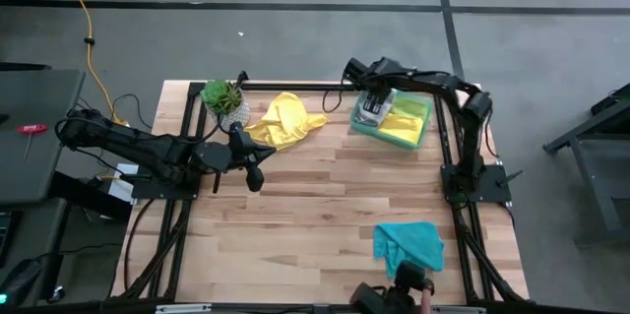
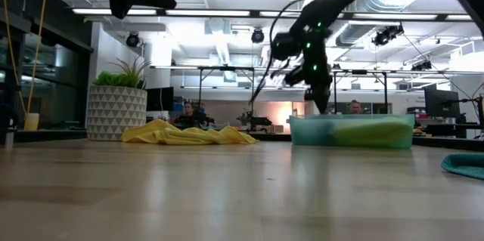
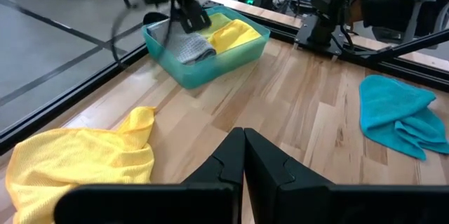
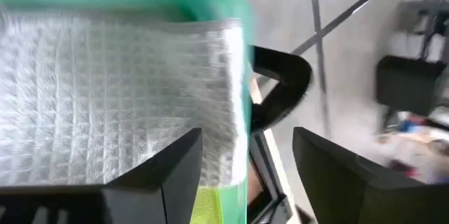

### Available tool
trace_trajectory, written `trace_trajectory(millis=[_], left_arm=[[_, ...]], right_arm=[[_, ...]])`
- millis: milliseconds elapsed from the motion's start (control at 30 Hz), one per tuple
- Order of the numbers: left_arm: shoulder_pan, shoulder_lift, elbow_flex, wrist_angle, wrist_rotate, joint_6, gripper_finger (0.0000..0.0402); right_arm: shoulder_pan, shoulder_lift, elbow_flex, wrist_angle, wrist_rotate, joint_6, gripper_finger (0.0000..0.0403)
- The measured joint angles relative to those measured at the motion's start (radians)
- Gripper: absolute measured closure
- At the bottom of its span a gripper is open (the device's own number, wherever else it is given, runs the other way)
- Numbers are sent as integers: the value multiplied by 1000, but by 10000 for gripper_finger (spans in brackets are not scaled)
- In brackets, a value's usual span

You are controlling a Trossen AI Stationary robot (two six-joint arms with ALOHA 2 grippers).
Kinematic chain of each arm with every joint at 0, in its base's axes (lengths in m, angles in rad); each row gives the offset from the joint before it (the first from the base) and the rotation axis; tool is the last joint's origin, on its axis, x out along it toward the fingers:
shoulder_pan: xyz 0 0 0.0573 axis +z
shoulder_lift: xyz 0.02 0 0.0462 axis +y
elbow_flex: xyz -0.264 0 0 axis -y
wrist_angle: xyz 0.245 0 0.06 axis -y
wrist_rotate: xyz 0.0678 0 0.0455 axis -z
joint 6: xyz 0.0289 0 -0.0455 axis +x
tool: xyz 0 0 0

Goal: Fold microfiber towels
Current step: Put the gray towel into the bin

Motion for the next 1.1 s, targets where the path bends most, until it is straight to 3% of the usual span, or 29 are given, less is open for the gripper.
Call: trace_trajectory(millis=[67,233,333,567,767,900,1100], left_arm=[[0,0,0,-5,0,0,401],[0,0,0,-30,0,-6,402],[0,0,0,-40,4,-10,402],[0,0,0,-41,4,-9,401],[0,0,0,-41,21,-10,402],[0,0,0,-41,44,-11,401],[0,0,0,-41,49,-26,401]], right_arm=[[-20,-50,-10,6,-70,59,187],[-72,-170,-114,131,-378,207,205],[-87,-228,-213,167,-464,299,224],[-91,-311,-423,188,-448,411,299],[-90,-334,-470,341,-449,489,392],[-96,-326,-449,398,-395,521,393],[-114,-238,-450,401,-404,573,399]])
